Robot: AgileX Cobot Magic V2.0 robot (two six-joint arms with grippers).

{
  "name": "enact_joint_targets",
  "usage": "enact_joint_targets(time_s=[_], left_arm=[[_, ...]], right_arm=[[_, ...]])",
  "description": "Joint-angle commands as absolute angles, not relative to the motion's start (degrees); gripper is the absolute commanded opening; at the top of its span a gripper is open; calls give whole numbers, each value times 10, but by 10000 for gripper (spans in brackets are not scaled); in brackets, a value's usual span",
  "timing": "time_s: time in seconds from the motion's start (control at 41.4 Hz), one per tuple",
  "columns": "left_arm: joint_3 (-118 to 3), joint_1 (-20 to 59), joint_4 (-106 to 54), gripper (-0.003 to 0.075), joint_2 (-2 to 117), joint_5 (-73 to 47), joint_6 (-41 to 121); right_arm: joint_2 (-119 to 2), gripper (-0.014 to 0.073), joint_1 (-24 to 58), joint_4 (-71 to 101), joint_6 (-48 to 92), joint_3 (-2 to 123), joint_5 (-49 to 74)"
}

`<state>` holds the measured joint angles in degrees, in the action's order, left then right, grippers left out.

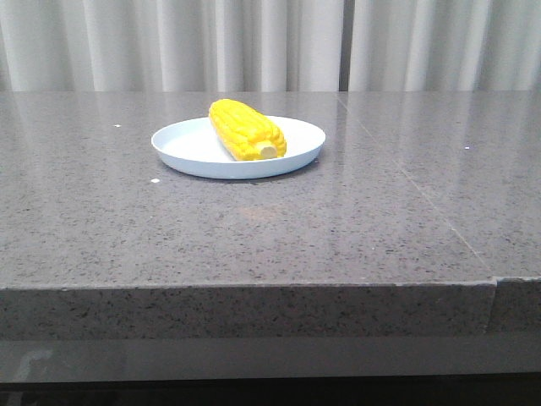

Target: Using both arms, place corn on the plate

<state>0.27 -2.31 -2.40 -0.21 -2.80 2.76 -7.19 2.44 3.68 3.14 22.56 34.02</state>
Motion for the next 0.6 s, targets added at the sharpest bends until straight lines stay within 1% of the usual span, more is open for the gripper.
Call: enact_joint_targets(time_s=[0.0,0.217,0.338,0.58], left_arm=[[5,-24,-29,-20,-13,18,26],[5,-24,-29,-20,-13,18,26],[5,-24,-29,-20,-13,18,26],[5,-24,-29,-20,-13,18,26]], right_arm=[[-43,-68,7,40,36,172,204],[10,-68,7,40,36,46,67],[13,-68,-2,40,34,-8,-12],[13,-68,-6,40,32,-6,-9]])
